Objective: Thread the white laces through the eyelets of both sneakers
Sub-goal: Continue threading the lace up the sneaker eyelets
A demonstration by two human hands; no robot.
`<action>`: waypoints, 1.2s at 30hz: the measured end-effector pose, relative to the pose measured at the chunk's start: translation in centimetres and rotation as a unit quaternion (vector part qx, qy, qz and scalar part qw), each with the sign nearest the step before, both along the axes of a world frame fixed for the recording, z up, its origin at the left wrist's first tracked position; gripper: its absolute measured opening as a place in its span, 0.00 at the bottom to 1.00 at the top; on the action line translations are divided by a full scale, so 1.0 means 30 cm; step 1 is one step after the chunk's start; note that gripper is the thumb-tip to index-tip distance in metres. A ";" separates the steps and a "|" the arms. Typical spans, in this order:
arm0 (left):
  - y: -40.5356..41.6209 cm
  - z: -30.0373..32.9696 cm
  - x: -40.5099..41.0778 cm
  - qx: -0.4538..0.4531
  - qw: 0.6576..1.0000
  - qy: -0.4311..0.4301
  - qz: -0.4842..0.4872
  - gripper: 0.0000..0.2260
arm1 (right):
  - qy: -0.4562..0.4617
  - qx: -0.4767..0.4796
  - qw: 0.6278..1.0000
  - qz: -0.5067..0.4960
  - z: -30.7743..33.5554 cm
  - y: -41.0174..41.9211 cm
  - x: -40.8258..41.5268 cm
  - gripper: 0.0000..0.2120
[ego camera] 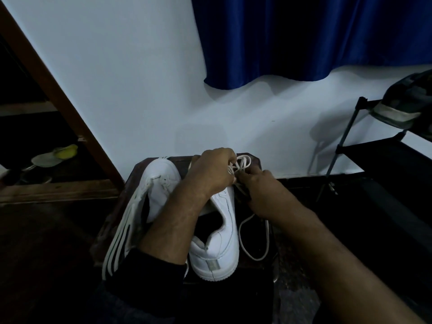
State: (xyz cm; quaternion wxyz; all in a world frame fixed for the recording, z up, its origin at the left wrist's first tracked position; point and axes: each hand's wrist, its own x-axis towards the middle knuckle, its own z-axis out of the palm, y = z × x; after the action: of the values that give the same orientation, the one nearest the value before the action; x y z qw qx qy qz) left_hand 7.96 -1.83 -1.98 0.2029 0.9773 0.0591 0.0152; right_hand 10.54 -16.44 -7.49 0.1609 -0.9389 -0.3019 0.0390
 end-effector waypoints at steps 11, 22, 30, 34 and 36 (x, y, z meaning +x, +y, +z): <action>-0.010 0.005 -0.039 0.027 0.995 0.021 -0.095 0.49 | 0.006 0.134 0.989 -0.058 0.057 -0.002 0.007 0.08; -0.044 0.045 -0.167 -0.386 0.908 -0.114 -0.118 0.30 | 0.026 0.371 0.927 -0.038 0.284 -0.061 -0.140 0.04; 0.014 0.150 -0.439 -0.500 0.846 -0.184 -0.031 0.10 | 0.004 0.361 0.932 0.033 0.486 0.073 -0.313 0.05; 0.117 0.224 -0.560 -0.446 0.879 -0.164 0.042 0.06 | -0.004 0.355 0.933 0.059 0.531 0.140 -0.404 0.07; 0.177 0.245 -0.617 -0.430 0.890 -0.138 0.060 0.05 | -0.002 0.337 0.939 0.072 0.531 0.181 -0.444 0.08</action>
State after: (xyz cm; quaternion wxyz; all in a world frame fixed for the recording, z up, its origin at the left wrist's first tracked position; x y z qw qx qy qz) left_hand -10.55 3.47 5.37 0.6081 0.7771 0.0898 0.1348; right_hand -2.79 -10.99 8.44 0.4640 -0.8056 -0.3641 -0.0560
